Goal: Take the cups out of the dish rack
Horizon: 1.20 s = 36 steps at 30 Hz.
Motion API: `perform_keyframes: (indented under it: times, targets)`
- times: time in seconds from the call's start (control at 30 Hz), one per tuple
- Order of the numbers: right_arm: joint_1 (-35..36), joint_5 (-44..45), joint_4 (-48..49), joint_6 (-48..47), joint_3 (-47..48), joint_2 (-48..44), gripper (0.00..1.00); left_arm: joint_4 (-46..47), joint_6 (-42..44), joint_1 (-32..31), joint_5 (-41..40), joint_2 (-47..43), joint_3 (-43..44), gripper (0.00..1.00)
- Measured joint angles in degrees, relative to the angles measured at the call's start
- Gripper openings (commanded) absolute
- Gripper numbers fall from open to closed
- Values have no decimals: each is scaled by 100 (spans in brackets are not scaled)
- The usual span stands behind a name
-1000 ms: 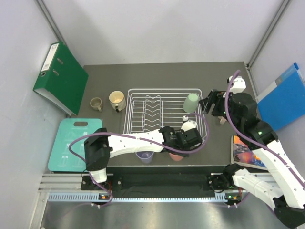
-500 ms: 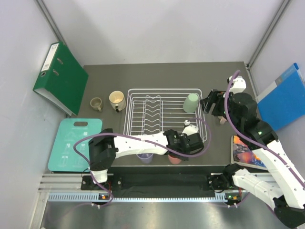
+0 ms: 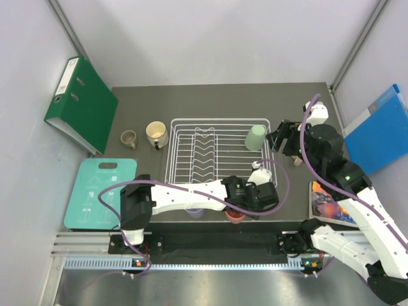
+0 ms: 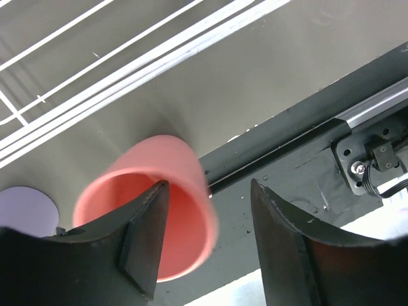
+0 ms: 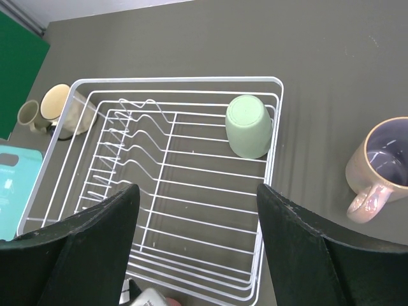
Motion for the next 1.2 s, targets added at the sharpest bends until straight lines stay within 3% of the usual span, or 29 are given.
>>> perform_keyframes:
  times: [0.23,0.47,0.67,0.93,1.2]
  targets:
    - [44,26,-2,-2,0,-26,74,-402,-24,-125,-332,0,428,64]
    - [125,372,-13,-55,0,-7,74,-1027,-20,-299,-911,-31,1530,66]
    - [177,767,-94,-258,72,612,75,-1705,-225,-535,-1797,-387,2304,68]
    - [184,761,-98,-420,151,1915,78,-1720,-754,-623,-3565,-2111,1510,74]
    - [192,772,44,-555,1104,3432,82,-1333,-470,-595,-4485,-2398,1158,79]
